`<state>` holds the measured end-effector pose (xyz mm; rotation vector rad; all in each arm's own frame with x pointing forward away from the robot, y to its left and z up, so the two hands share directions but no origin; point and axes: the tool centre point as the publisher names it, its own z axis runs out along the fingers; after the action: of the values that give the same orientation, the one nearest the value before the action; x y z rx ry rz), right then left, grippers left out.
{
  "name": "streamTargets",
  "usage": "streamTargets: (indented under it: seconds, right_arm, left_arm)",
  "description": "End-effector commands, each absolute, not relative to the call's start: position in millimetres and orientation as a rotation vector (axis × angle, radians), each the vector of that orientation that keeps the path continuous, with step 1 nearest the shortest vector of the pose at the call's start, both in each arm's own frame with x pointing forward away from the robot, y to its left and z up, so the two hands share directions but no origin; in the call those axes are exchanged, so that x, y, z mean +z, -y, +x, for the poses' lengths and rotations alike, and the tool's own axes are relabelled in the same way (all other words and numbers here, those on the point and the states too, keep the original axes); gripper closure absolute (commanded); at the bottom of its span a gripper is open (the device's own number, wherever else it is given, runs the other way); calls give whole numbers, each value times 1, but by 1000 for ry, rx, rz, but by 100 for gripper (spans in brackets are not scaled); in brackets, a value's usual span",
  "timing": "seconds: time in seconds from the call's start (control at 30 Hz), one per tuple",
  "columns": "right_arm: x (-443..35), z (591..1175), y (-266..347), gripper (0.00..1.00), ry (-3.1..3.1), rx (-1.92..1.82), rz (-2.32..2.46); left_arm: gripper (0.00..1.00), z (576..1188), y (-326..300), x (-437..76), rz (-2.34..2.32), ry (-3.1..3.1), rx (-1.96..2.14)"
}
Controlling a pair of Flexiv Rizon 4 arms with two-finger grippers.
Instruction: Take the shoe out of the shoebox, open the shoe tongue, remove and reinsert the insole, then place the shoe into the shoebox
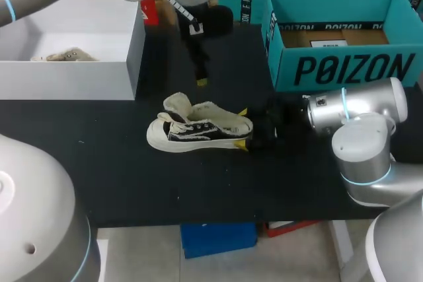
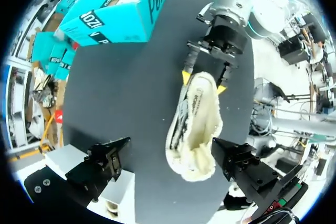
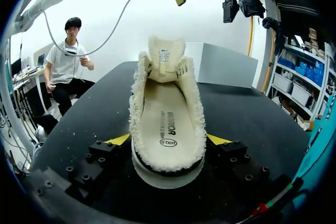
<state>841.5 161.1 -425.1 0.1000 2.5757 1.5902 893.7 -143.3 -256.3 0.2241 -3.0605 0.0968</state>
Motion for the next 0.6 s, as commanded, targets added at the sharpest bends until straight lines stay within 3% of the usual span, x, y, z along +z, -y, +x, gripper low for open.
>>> streamTargets:
  seconds: [0.03, 0.13, 0.17, 0.2, 0.6]
  right_arm:
    - [-425, 842, -161, 100, -2578, 1588, 102]
    - [-425, 842, -161, 100, -2578, 1588, 102]
    - [-425, 842, -161, 100, -2578, 1588, 102]
    - [-425, 842, -161, 100, -2578, 1588, 102]
    - [-425, 842, -161, 100, -2578, 1588, 102]
  left_arm:
    - [0, 898, 142, -257, -115, 2908, 174]
    - [0, 898, 142, -257, -115, 2908, 174]
    - [35, 898, 142, -257, -115, 2908, 174]
    - [100, 898, 142, -257, -115, 2908, 174]
    - [100, 898, 142, -257, -115, 2908, 174]
